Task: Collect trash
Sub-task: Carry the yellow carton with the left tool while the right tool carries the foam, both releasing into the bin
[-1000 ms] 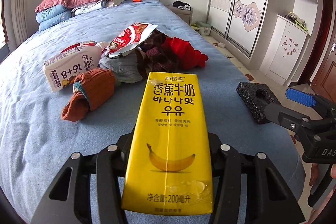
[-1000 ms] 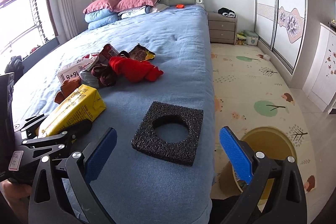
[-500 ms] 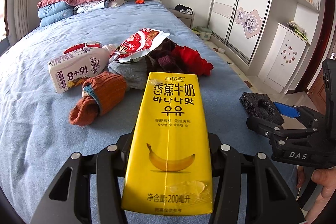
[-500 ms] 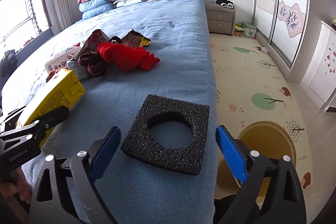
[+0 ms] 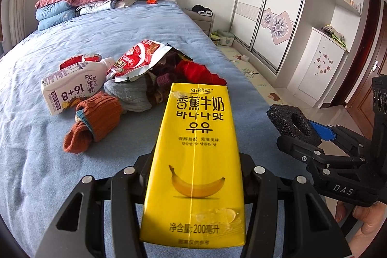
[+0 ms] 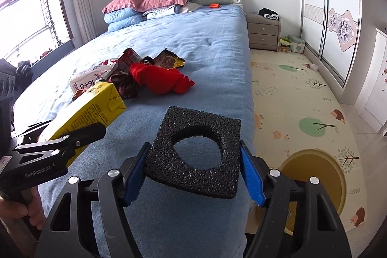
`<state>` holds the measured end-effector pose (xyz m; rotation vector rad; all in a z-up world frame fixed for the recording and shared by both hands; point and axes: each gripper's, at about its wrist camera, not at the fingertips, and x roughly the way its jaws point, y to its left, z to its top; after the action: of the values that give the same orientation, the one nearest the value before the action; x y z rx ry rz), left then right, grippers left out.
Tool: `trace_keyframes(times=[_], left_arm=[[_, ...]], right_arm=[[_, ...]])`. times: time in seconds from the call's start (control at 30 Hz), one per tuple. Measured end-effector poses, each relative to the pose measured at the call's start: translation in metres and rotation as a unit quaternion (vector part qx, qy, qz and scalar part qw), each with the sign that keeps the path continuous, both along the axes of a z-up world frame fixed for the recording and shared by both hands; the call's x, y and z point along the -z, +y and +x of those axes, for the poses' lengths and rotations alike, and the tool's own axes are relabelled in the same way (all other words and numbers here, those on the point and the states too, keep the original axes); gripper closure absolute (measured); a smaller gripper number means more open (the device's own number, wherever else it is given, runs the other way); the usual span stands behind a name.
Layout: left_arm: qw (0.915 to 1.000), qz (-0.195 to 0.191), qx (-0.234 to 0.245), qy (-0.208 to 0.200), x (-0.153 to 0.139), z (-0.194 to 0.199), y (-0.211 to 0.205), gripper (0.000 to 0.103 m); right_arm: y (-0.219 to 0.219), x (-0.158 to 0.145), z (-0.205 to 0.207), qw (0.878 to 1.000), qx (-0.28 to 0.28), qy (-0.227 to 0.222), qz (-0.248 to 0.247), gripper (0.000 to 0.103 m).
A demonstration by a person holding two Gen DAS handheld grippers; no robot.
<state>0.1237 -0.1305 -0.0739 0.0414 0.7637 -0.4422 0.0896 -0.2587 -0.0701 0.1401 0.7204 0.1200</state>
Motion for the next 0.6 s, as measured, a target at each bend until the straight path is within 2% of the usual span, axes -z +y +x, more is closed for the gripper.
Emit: trace_keyframes(times=[0.3,0.6], left_arm=[[0.9992,0.005,0.04,-0.002,-0.008,-0.001,-0.047,0.052],[0.995,0.016,0.099,0.002,-0.01,-0.006,-0.111,0.052]], right_arm=[[-0.031,-0.017,-0.02,1.0,0.019,-0.016,-0.003,0.035],[-0.088,-0.018,-0.043,0.998,0.065,-0.018,0.013,0.035]])
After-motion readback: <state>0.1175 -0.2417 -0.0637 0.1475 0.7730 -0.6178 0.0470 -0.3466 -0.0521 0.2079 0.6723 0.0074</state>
